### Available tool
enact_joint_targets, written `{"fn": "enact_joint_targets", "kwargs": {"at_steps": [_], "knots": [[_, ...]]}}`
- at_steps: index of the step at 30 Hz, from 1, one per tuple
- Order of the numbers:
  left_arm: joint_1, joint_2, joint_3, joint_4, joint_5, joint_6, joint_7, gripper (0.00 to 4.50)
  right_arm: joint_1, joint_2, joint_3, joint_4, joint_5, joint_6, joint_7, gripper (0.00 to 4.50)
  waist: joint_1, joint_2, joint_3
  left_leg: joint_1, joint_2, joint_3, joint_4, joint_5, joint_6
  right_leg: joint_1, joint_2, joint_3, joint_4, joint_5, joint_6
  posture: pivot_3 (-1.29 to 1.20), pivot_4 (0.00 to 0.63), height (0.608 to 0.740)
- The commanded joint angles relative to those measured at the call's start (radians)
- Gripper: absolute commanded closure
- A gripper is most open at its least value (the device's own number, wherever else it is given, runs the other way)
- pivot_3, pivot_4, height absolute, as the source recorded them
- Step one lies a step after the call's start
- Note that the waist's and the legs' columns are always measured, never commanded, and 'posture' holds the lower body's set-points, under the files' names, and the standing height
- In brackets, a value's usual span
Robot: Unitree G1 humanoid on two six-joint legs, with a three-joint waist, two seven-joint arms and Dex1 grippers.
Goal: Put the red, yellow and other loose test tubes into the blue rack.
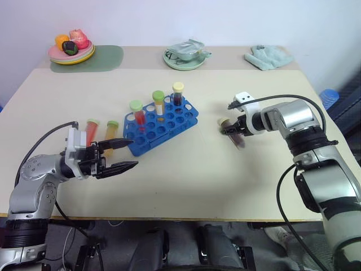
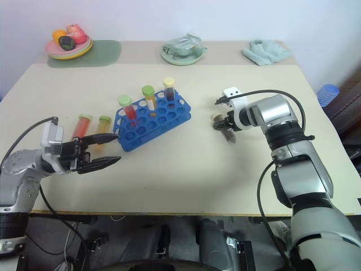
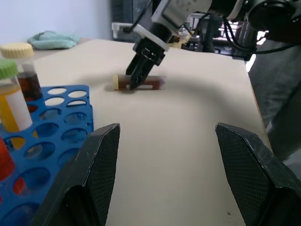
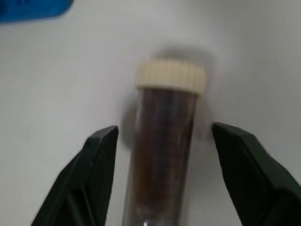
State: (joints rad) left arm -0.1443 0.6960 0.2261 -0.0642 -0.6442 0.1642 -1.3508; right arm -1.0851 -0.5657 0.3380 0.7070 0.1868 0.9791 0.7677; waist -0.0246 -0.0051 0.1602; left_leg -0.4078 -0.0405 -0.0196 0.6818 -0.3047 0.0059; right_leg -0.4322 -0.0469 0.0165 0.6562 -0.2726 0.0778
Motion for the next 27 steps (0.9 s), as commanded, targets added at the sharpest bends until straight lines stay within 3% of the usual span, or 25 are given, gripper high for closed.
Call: {"fn": "enact_joint_targets", "kwargs": {"at_steps": [1, 2, 4, 8, 14, 17, 21, 23, 27], "knots": [[0.015, 0.003, 0.033, -0.044, -0.021, -0.014, 0.009, 1.22, -0.032, 0.042, 0.009, 0.103, -0.067, -0.083, 0.003, 1.27, -0.005, 0.000, 0.000, 0.000, 0.000, 0.000, 0.000, 0.000, 0.000, 0.000, 0.000, 0.000, 0.000, 0.000, 0.000, 0.00, 0.150, 0.740], [0.021, 0.003, 0.036, -0.049, -0.022, -0.014, 0.012, 1.22, -0.041, 0.054, 0.005, 0.133, -0.081, -0.104, 0.004, 1.27, -0.008, -0.001, 0.000, 0.001, 0.000, 0.000, 0.000, 0.000, 0.001, 0.000, 0.000, 0.000, 0.001, 0.000, 0.000, 0.00, 0.150, 0.740], [0.032, 0.001, 0.038, -0.056, -0.023, -0.016, 0.017, 1.14, -0.056, 0.070, 0.000, 0.177, -0.108, -0.139, 0.009, 1.82, -0.014, -0.001, 0.000, 0.001, 0.000, 0.000, 0.000, -0.001, 0.002, 0.001, 0.000, 0.000, 0.002, 0.000, 0.000, 0.00, 0.150, 0.740], [0.049, -0.001, 0.041, -0.069, -0.024, -0.018, 0.026, 1.14, -0.071, 0.090, -0.016, 0.199, -0.132, -0.160, 0.038, 3.56, -0.022, -0.001, -0.001, 0.002, 0.000, 0.000, 0.000, -0.001, 0.002, 0.001, 0.000, 0.000, 0.004, 0.000, -0.001, 0.00, 0.150, 0.740], [0.059, 0.000, 0.046, -0.072, -0.026, -0.021, 0.032, 1.14, -0.043, 0.064, -0.065, 0.059, -0.127, -0.130, 0.080, 3.56, -0.019, 0.000, 0.000, 0.002, 0.000, 0.000, 0.000, -0.001, 0.001, 0.000, 0.000, 0.000, 0.005, 0.000, -0.001, 0.00, 0.150, 0.740], [0.071, -0.001, 0.058, -0.075, -0.028, -0.020, 0.040, 1.14, -0.006, 0.037, -0.156, -0.156, -0.057, -0.066, 0.098, 3.56, -0.018, 0.001, 0.000, 0.000, 0.000, 0.000, 0.000, -0.001, 0.001, -0.003, 0.000, 0.000, 0.005, 0.000, -0.001, 0.00, 0.150, 0.740], [0.087, -0.010, 0.069, -0.070, -0.035, -0.019, 0.056, 1.14, 0.044, 0.078, -0.382, -0.448, 0.127, -0.010, 0.066, 3.56, -0.017, 0.002, 0.001, -0.002, 0.000, 0.000, 0.000, -0.001, 0.001, -0.005, 0.000, 0.000, 0.006, 0.000, -0.001, 0.00, 0.150, 0.740], [0.089, -0.037, 0.079, -0.041, -0.038, -0.027, 0.083, 1.14, 0.096, 0.162, -0.508, -0.596, 0.202, -0.097, -0.021, 3.56, -0.017, 0.001, 0.001, -0.001, 0.000, 0.000, 0.000, -0.001, 0.001, -0.004, 0.000, 0.000, 0.006, 0.000, -0.001, 0.00, 0.150, 0.740], [0.088, -0.088, 0.076, -0.001, -0.032, -0.045, 0.114, 1.14, 0.224, 0.292, -0.541, -0.682, 0.175, -0.424, -0.119, 3.56, -0.016, 0.000, 0.000, 0.000, 0.000, 0.000, 0.000, -0.001, 0.002, -0.003, 0.000, 0.000, 0.006, 0.000, -0.001, 0.00, 0.150, 0.740]]}}
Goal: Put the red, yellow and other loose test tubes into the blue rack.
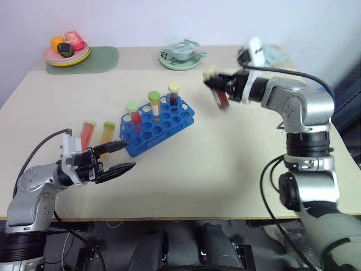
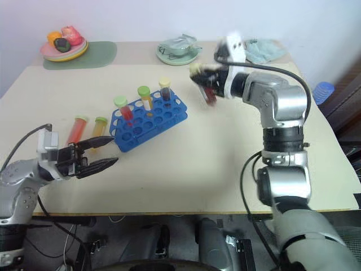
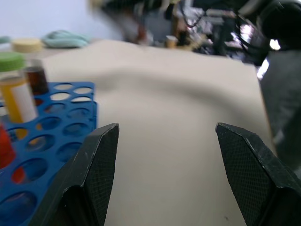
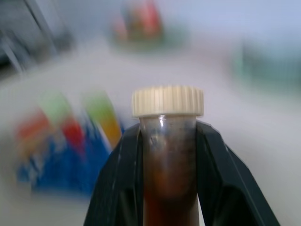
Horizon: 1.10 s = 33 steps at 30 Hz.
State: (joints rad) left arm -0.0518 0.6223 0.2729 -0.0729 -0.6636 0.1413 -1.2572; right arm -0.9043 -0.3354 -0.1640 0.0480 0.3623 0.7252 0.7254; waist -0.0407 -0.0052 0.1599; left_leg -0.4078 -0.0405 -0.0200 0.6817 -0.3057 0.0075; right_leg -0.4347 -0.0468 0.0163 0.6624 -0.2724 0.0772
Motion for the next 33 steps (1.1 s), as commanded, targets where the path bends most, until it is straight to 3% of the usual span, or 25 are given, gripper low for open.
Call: {"fn": "enact_joint_targets", "kwargs": {"at_steps": [1, 9, 14, 25, 33], "knots": [[-0.008, -0.024, 0.030, 0.015, -0.013, -0.026, 0.027, 1.14, 0.060, 0.099, -0.041, -0.002, -0.006, -0.250, -0.098, 3.56, 0.000, 0.000, 0.000, 0.000, 0.000, 0.000, 0.001, 0.000, 0.000, 0.001, 0.000, 0.000, 0.000, 0.000, 0.000, 0.00, 0.150, 0.740], [0.009, -0.051, 0.069, 0.083, -0.008, -0.061, 0.048, 1.14, 0.095, 0.245, 0.047, 0.423, -0.168, -0.921, -0.155, 3.56, -0.008, 0.000, 0.000, 0.001, 0.000, 0.001, 0.001, 0.003, -0.006, -0.001, 0.001, 0.000, 0.002, 0.000, 0.000, 0.00, 0.150, 0.740], [0.043, -0.053, 0.099, 0.073, -0.016, -0.074, 0.068, 1.14, 0.015, 0.327, 0.043, 0.677, -0.156, -1.152, -0.140, 3.56, -0.013, 0.001, 0.000, 0.001, 0.000, 0.001, 0.001, 0.005, -0.008, -0.001, 0.001, 0.000, 0.003, 0.000, 0.000, 0.00, 0.150, 0.740], [0.120, -0.067, 0.160, -0.022, -0.034, -0.081, 0.147, 1.14, -0.082, 0.460, 0.006, 0.944, -0.091, -1.282, -0.058, 3.56, -0.018, 0.001, 0.000, 0.002, 0.000, 0.001, 0.001, 0.005, -0.008, 0.000, 0.001, 0.000, 0.003, 0.000, 0.000, 0.00, 0.150, 0.740], [0.148, -0.078, 0.165, -0.076, -0.045, -0.073, 0.178, 1.14, -0.136, 0.454, -0.063, 1.082, -0.057, -1.303, -0.063, 3.56, -0.024, 0.001, 0.001, 0.002, 0.000, 0.000, 0.001, 0.005, -0.008, 0.000, 0.000, 0.000, 0.003, 0.000, 0.000, 0.00, 0.150, 0.740]]}}
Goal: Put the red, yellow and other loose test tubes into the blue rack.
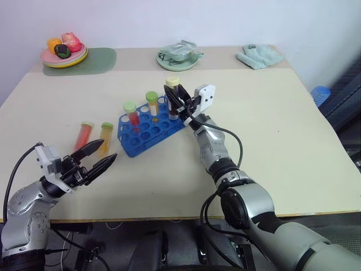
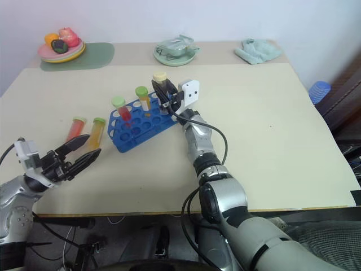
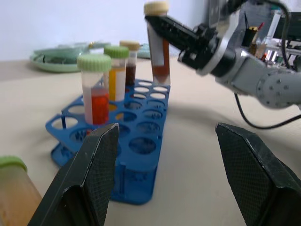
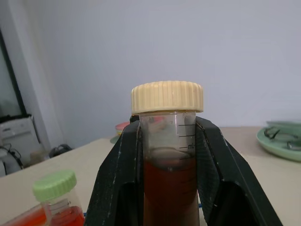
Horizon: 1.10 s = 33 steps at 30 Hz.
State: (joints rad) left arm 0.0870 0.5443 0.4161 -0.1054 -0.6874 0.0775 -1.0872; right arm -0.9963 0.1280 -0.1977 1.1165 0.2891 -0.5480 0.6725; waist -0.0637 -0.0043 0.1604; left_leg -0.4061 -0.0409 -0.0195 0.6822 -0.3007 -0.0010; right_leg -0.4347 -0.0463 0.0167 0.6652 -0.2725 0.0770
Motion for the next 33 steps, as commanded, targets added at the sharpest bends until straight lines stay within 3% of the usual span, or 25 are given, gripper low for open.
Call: {"fn": "enact_joint_targets", "kwargs": {"at_steps": [1, 10, 33], "knots": [[0.012, 0.001, 0.022, -0.048, -0.023, -0.007, 0.009, 1.14, -0.053, -0.015, -0.040, 0.028, 0.020, -0.030, -0.015, 3.56, -0.002, 0.000, 0.000, 0.000, 0.000, 0.000, 0.000, 0.000, 0.000, 0.000, 0.000, 0.000, 0.000, 0.000, 0.000, 0.00, 0.150, 0.740], [0.016, 0.028, 0.037, -0.061, -0.044, 0.011, 0.006, 1.14, -0.083, -0.046, -0.098, 0.109, 0.019, -0.026, -0.030, 3.56, -0.006, 0.000, 0.000, 0.000, 0.000, 0.000, 0.000, 0.000, 0.000, 0.000, 0.000, 0.000, 0.000, 0.000, 0.000, 0.00, 0.150, 0.740], [0.018, 0.041, 0.027, -0.092, -0.060, 0.034, 0.021, 1.14, -0.119, -0.007, -0.119, 0.137, 0.010, -0.028, -0.059, 3.56, -0.006, 0.000, 0.000, 0.000, 0.000, 0.000, 0.000, 0.000, -0.001, 0.000, 0.000, 0.000, 0.000, 0.000, 0.000, 0.00, 0.150, 0.740]]}}
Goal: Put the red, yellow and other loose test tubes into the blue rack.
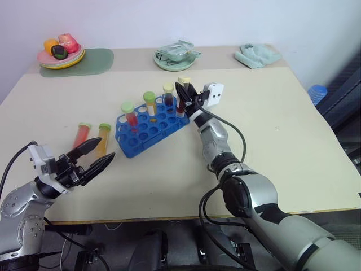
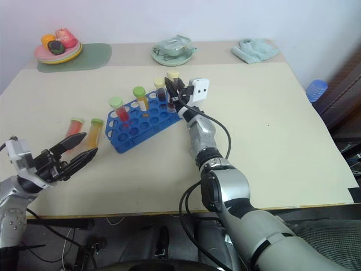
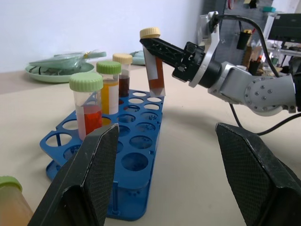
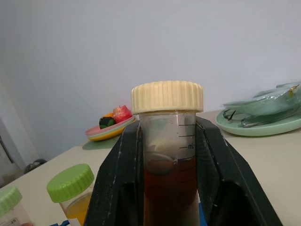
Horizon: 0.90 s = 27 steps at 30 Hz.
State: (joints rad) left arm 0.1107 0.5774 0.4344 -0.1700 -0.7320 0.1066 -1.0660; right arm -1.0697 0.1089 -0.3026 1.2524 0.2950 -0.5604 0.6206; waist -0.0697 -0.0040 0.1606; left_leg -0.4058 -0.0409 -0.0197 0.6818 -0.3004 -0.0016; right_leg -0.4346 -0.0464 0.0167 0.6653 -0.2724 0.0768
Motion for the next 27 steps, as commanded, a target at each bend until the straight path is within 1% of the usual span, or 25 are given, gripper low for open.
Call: {"fn": "enact_joint_targets", "kwargs": {"at_steps": [1, 8, 22, 27], "knots": [[-0.006, 0.010, 0.010, -0.030, -0.017, 0.007, 0.000, 1.14, -0.049, 0.014, -0.016, 0.003, 0.005, -0.013, -0.009, 3.56, 0.000, 0.000, 0.000, 0.000, 0.000, 0.000, 0.000, 0.000, 0.000, 0.000, 0.000, 0.000, 0.000, 0.000, 0.000, 0.00, 0.150, 0.740], [0.012, 0.029, 0.037, -0.058, -0.028, 0.031, 0.002, 1.14, -0.065, 0.006, -0.037, 0.033, 0.000, 0.007, -0.038, 3.56, 0.000, 0.000, 0.000, 0.000, 0.000, 0.000, 0.000, 0.000, 0.000, 0.000, 0.000, 0.000, 0.000, 0.000, 0.000, 0.00, 0.150, 0.740], [0.088, 0.064, 0.100, -0.148, -0.071, 0.078, 0.030, 1.14, -0.036, -0.005, -0.042, 0.065, -0.042, 0.026, -0.120, 3.56, 0.000, 0.000, 0.000, 0.000, 0.000, 0.000, 0.000, 0.000, 0.000, 0.000, 0.000, 0.000, 0.000, 0.000, 0.000, 0.00, 0.150, 0.740], [0.102, 0.073, 0.123, -0.169, -0.081, 0.093, 0.045, 1.14, -0.042, -0.023, -0.036, 0.054, -0.063, -0.006, -0.143, 3.56, 0.001, 0.000, 0.000, 0.001, 0.000, 0.000, 0.000, 0.000, 0.000, 0.001, 0.000, 0.000, -0.001, 0.000, 0.000, 0.00, 0.150, 0.740]]}}
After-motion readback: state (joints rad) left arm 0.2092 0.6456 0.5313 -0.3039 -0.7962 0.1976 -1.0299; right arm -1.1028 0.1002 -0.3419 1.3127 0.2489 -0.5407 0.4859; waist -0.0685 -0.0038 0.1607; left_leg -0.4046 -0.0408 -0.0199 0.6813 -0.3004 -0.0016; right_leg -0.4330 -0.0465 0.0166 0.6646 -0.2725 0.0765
